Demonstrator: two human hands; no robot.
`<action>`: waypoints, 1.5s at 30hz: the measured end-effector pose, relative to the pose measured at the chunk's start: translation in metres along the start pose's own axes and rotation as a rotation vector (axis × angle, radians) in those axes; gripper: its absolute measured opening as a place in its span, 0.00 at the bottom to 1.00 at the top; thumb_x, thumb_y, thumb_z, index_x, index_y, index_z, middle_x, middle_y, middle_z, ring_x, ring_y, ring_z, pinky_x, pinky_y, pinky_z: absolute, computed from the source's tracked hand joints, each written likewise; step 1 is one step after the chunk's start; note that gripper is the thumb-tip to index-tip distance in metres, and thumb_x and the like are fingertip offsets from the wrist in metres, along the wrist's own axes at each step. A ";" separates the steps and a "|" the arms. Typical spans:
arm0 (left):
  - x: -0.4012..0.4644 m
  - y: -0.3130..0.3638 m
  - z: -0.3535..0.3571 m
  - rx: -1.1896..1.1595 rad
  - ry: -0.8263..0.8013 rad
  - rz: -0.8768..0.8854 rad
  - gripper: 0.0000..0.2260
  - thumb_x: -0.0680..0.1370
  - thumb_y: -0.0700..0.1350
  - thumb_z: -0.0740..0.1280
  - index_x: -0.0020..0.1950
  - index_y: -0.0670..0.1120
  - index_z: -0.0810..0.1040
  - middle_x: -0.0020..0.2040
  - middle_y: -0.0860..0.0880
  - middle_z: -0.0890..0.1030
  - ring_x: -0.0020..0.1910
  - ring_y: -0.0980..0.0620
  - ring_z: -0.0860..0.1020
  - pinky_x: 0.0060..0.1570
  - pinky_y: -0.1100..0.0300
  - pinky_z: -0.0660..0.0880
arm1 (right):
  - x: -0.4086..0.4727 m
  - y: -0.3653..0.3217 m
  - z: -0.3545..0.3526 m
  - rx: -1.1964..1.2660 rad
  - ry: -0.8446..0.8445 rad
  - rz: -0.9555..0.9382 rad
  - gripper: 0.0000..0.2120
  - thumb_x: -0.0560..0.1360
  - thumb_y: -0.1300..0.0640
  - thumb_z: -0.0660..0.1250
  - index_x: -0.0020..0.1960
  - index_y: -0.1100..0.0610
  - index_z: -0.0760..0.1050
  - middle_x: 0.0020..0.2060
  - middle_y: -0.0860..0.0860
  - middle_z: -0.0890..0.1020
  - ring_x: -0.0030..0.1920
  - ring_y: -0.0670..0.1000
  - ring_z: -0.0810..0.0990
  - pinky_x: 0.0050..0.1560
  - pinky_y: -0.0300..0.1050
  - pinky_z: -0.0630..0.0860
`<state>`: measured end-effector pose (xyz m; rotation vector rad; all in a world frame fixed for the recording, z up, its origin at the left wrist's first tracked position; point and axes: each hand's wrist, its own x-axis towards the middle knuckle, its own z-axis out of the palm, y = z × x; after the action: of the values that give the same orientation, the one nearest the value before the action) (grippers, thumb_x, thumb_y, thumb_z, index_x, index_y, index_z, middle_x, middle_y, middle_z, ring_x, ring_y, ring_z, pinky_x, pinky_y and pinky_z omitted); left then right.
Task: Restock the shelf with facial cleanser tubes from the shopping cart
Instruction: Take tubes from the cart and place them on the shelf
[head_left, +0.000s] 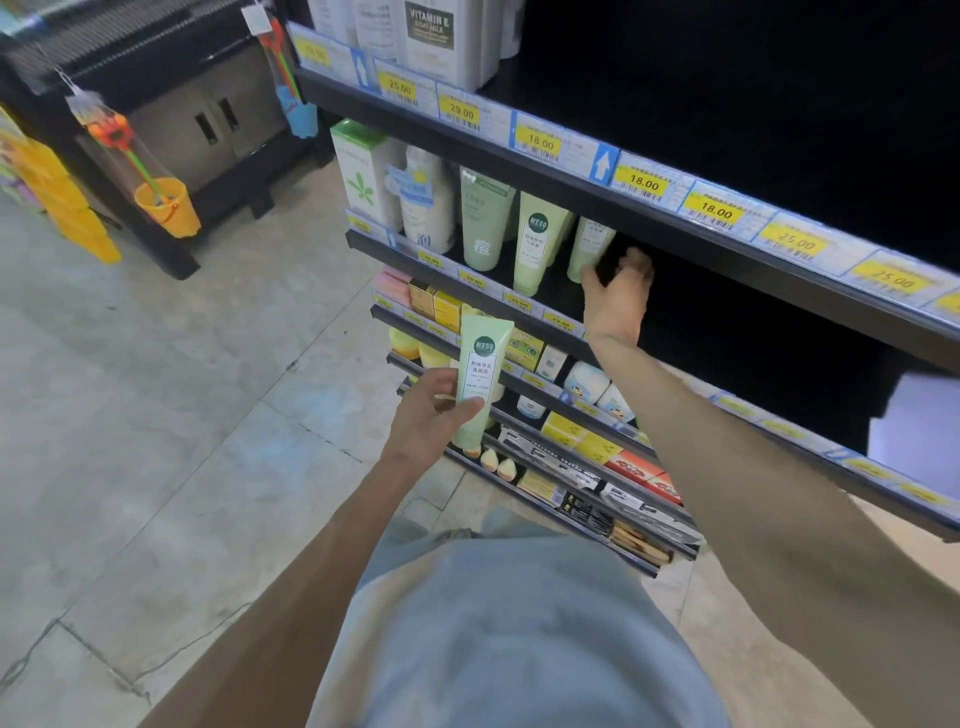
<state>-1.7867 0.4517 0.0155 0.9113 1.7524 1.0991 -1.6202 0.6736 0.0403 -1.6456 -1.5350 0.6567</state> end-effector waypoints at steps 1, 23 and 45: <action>-0.002 0.003 0.001 0.000 -0.004 0.010 0.17 0.78 0.46 0.74 0.66 0.48 0.77 0.60 0.51 0.82 0.58 0.52 0.80 0.53 0.56 0.81 | -0.013 -0.002 -0.009 0.039 -0.005 -0.024 0.26 0.79 0.54 0.71 0.73 0.61 0.68 0.66 0.57 0.73 0.65 0.54 0.76 0.67 0.50 0.75; -0.015 0.038 0.048 0.201 0.006 0.264 0.23 0.80 0.46 0.72 0.75 0.52 0.73 0.69 0.57 0.78 0.69 0.59 0.73 0.70 0.61 0.69 | -0.109 -0.017 -0.104 0.406 -0.305 -0.123 0.13 0.78 0.57 0.73 0.62 0.53 0.77 0.56 0.45 0.84 0.59 0.44 0.82 0.60 0.45 0.80; 0.010 0.044 0.013 0.728 0.188 0.633 0.22 0.83 0.46 0.67 0.77 0.48 0.69 0.75 0.48 0.72 0.74 0.46 0.68 0.72 0.45 0.69 | -0.017 -0.011 -0.035 0.087 -0.221 -0.194 0.14 0.78 0.59 0.71 0.63 0.57 0.75 0.59 0.49 0.83 0.58 0.42 0.80 0.58 0.30 0.74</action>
<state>-1.7722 0.4800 0.0500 1.9593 2.1288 0.9277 -1.6012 0.6502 0.0669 -1.3748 -1.7706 0.8080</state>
